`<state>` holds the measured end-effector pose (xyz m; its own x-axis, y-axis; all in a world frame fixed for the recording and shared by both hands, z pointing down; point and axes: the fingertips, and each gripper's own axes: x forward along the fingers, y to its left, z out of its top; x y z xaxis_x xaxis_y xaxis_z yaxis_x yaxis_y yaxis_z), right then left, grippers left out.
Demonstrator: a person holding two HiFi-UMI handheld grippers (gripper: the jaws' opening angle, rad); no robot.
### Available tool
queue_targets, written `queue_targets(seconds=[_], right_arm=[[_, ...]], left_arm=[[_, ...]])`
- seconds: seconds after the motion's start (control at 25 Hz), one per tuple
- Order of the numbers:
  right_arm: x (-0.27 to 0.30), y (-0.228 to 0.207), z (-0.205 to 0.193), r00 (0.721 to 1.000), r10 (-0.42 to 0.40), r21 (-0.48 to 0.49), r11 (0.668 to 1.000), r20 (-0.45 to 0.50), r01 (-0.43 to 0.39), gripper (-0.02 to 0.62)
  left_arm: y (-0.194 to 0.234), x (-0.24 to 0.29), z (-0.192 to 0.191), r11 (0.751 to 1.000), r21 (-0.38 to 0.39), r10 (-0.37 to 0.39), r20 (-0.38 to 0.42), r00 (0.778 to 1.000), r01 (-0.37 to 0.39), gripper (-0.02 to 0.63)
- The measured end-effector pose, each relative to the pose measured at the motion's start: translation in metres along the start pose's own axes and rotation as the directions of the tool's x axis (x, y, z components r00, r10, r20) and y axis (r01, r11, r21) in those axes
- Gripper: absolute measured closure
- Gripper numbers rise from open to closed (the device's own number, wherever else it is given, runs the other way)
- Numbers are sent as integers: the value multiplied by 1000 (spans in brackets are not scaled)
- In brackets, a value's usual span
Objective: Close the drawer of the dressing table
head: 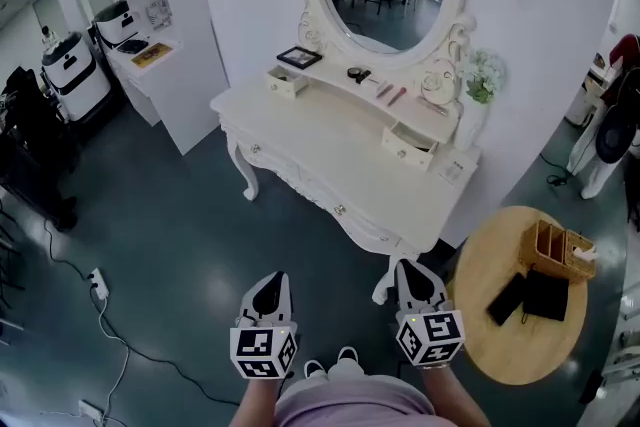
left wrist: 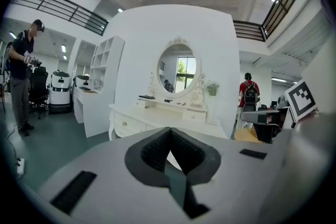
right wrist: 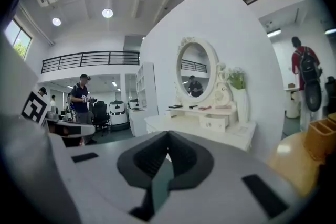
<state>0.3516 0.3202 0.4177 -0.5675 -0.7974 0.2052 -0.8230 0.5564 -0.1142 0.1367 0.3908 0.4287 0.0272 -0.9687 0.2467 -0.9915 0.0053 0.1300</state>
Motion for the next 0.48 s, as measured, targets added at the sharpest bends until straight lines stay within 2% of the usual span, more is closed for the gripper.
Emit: queue_targets(seconds=[0.24, 0.48], right_arm=[[5, -17, 6, 1000, -16, 5, 1000, 14, 16, 588], [11, -26, 10, 1000, -7, 5, 1000, 7, 7, 519]], left_arm=[[-12, 12, 5, 1000, 15, -13, 9, 1000, 12, 604], [-21, 21, 10, 999, 33, -12, 20, 1000, 12, 604]])
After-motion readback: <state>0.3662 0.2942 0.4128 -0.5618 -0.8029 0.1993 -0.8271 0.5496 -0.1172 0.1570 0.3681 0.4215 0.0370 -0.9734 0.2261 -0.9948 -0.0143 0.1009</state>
